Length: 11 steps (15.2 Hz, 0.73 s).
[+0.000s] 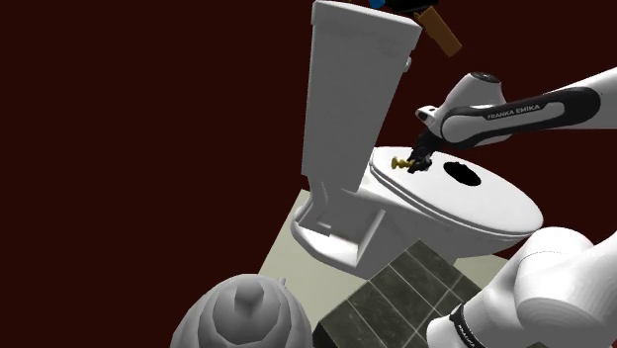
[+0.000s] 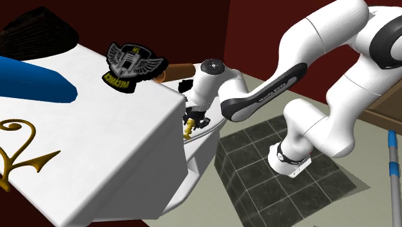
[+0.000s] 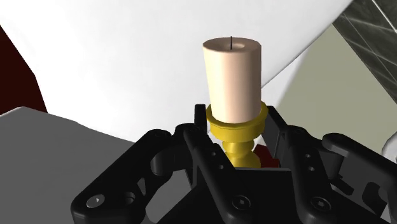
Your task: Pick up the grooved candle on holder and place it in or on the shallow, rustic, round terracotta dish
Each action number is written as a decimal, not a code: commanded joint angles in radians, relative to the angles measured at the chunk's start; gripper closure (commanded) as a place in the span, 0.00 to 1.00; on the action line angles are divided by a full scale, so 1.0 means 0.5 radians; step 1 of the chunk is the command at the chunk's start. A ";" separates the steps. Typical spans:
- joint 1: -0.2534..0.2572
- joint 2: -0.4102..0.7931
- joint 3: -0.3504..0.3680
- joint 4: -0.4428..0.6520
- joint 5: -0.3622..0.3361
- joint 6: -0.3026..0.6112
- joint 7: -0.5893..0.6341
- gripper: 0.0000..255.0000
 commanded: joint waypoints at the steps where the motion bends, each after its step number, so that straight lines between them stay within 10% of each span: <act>1: -0.007 -0.040 0.018 0.031 0.000 -0.070 -0.003 1.00; 11: -0.041 -0.162 0.008 0.189 0.012 -0.321 -0.118 1.00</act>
